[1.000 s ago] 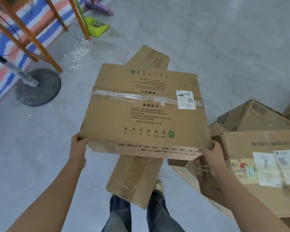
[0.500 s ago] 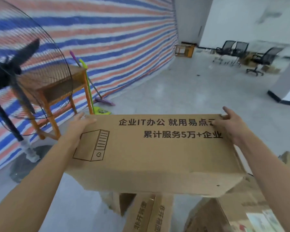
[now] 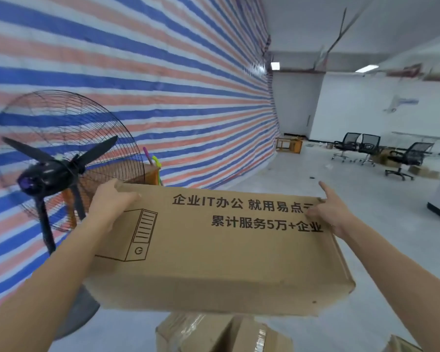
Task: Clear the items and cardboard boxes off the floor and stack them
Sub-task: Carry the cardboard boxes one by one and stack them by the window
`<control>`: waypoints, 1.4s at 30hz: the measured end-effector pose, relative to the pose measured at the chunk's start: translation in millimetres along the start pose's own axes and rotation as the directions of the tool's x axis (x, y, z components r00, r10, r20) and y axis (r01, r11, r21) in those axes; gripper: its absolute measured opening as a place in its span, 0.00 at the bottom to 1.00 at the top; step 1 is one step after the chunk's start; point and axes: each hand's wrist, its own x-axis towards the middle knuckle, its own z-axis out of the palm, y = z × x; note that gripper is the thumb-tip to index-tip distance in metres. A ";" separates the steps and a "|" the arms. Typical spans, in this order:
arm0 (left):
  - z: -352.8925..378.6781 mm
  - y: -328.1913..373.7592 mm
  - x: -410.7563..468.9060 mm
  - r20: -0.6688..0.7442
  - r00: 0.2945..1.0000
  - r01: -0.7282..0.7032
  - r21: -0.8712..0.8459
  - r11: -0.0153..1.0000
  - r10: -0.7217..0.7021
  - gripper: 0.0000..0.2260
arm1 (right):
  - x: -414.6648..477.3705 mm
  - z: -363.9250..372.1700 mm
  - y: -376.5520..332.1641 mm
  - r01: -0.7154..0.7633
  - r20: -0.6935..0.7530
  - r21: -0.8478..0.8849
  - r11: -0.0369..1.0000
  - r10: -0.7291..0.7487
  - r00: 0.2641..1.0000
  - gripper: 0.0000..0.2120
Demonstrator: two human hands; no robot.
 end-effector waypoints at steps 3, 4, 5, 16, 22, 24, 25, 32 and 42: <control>-35.2 8.0 12.2 -0.083 0.994 0.074 -0.011 0.997 -0.075 0.15 | 8.7 29.2 -22.9 -0.028 -0.007 0.077 0.997 0.029 1.000 0.34; -48.4 8.2 15.5 -0.107 0.988 0.112 -0.024 0.993 -0.113 0.14 | 10.1 40.7 -31.2 -0.062 -0.014 0.143 0.988 0.064 0.998 0.27; -61.8 7.1 17.4 -0.122 0.981 0.148 -0.042 0.988 -0.152 0.16 | 11.4 53.3 -38.7 -0.101 0.000 0.210 0.973 0.103 0.995 0.20; -207.5 -67.3 -76.1 -0.521 0.764 0.436 -0.016 0.900 -0.380 0.14 | -25.8 224.8 -82.3 -0.017 0.443 0.043 0.999 -0.004 0.897 0.03; -238.5 -70.9 -180.8 -0.742 0.600 0.545 0.103 0.832 -0.301 0.12 | -69.0 268.1 -79.4 0.063 0.669 0.089 0.994 -0.106 0.735 0.14; -236.2 -61.1 -218.8 -0.787 0.566 0.553 0.141 0.821 -0.245 0.08 | -81.5 270.3 -78.3 0.065 0.737 0.129 0.989 -0.140 0.661 0.11; -234.2 -56.2 -237.8 -0.813 0.538 0.576 0.162 0.802 -0.222 0.10 | -88.3 269.1 -77.7 0.055 0.764 0.164 0.985 -0.161 0.625 0.11; -195.9 -13.6 -368.0 -0.965 0.228 0.674 0.060 0.736 -0.130 0.22 | -138.8 255.2 -65.3 0.012 0.886 0.301 0.954 -0.284 0.365 0.19; -164.6 28.3 -564.3 -0.981 -0.138 0.755 -0.194 0.626 -0.137 0.14 | -265.0 226.8 -29.1 0.097 0.952 0.305 0.947 -0.306 -0.010 0.28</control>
